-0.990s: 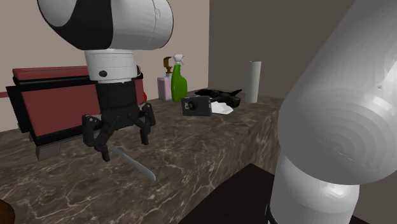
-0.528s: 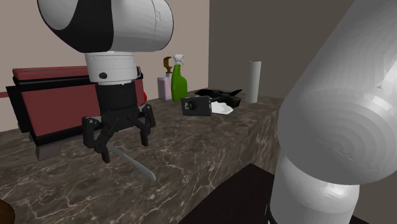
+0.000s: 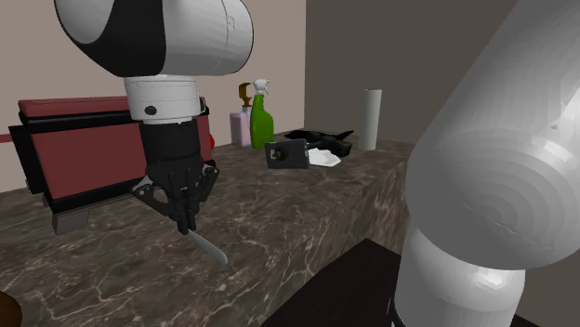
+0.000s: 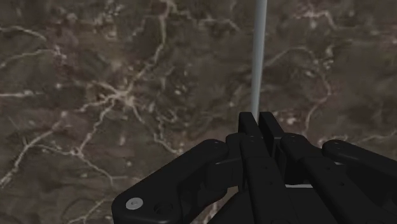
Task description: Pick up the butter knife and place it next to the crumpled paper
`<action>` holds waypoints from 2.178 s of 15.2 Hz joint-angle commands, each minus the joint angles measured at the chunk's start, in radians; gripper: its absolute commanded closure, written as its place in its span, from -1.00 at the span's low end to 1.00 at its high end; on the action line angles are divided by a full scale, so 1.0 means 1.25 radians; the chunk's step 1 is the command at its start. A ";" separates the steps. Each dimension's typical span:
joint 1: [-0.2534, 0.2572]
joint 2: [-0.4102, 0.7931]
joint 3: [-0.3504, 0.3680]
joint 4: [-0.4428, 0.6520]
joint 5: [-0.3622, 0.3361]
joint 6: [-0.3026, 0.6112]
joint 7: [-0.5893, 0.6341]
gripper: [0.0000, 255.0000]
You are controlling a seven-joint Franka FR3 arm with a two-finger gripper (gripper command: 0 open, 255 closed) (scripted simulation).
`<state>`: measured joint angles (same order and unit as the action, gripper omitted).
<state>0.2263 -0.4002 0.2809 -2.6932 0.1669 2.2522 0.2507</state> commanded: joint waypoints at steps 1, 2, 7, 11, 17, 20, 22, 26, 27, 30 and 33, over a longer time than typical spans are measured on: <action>0.000 0.000 0.000 0.000 0.000 0.000 0.000 1.00; 0.000 0.000 0.000 0.000 0.000 0.000 0.000 1.00; 0.001 -0.038 -0.008 0.029 -0.001 -0.067 -0.001 1.00; 0.001 -0.064 -0.014 0.055 -0.003 -0.118 -0.002 1.00; 0.001 -0.095 -0.023 0.099 -0.007 -0.193 -0.002 1.00; 0.000 -0.106 -0.028 0.123 -0.009 -0.229 -0.001 1.00; 0.000 -0.113 -0.030 0.140 -0.011 -0.252 -0.001 1.00; -0.001 -0.124 -0.036 0.176 -0.014 -0.299 0.000 1.00; -0.002 -0.124 -0.036 0.179 -0.015 -0.303 0.000 1.00; -0.025 -0.160 -0.085 0.148 -0.039 -0.312 -0.059 1.00; -0.051 -0.188 -0.134 0.125 -0.070 -0.320 -0.117 1.00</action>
<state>0.1734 -0.6229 0.1340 -2.5268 0.0924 1.8561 0.1296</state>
